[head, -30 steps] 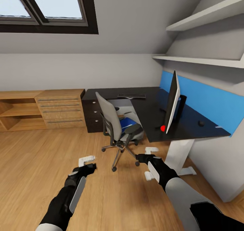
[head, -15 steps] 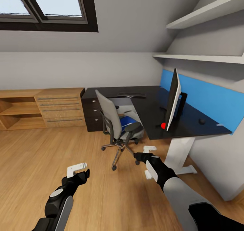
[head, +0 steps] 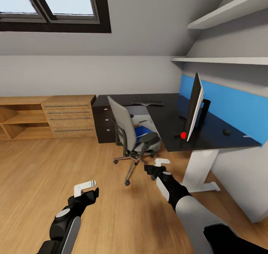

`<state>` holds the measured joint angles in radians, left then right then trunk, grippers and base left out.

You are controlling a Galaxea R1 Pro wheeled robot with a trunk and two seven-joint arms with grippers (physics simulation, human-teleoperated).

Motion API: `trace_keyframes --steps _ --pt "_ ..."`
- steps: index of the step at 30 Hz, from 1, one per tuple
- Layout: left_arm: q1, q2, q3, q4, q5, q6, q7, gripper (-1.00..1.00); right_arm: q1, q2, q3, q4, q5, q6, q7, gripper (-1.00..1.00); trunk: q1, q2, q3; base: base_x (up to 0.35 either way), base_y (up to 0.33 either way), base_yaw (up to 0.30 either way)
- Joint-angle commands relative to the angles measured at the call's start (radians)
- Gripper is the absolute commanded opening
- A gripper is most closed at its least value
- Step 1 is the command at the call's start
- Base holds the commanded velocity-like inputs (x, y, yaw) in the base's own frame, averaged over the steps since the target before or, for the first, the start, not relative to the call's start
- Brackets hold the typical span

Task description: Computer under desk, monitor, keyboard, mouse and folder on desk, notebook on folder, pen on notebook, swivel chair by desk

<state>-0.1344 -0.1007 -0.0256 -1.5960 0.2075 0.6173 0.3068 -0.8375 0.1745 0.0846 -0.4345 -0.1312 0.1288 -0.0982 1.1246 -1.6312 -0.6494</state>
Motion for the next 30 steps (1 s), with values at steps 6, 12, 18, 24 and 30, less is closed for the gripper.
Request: trace_keyframes --steps 6,12,18,24,30 --pt "-0.001 0.0 -0.001 0.002 0.01 0.003 0.009 1.0 0.006 0.0 0.007 -0.002 -0.008 -0.034 -0.066 1.0 0.023 -0.043 -0.02 0.0 0.0 0.262" --pt "-0.001 -0.001 -0.001 0.002 0.009 0.002 0.01 1.0 0.007 0.0 0.007 -0.002 -0.007 -0.039 -0.094 1.0 0.046 -0.085 -0.039 0.0 0.0 0.277" --pt "0.0 -0.001 -0.002 0.002 0.009 0.0 0.039 1.0 0.008 0.0 0.006 -0.004 -0.006 -0.04 -0.118 1.0 0.069 -0.127 -0.057 -0.123 0.0 0.17" --pt "0.0 -0.001 -0.042 0.004 0.01 -0.002 0.121 1.0 0.008 0.0 0.004 -0.015 -0.004 -0.041 -0.131 1.0 0.092 -0.169 -0.076 -0.262 0.0 0.029" --pt "0.0 -0.001 -0.048 0.004 0.011 -0.002 0.126 1.0 0.008 0.0 0.003 -0.021 -0.004 -0.041 -0.131 1.0 0.115 -0.211 -0.095 -0.046 0.0 0.002"
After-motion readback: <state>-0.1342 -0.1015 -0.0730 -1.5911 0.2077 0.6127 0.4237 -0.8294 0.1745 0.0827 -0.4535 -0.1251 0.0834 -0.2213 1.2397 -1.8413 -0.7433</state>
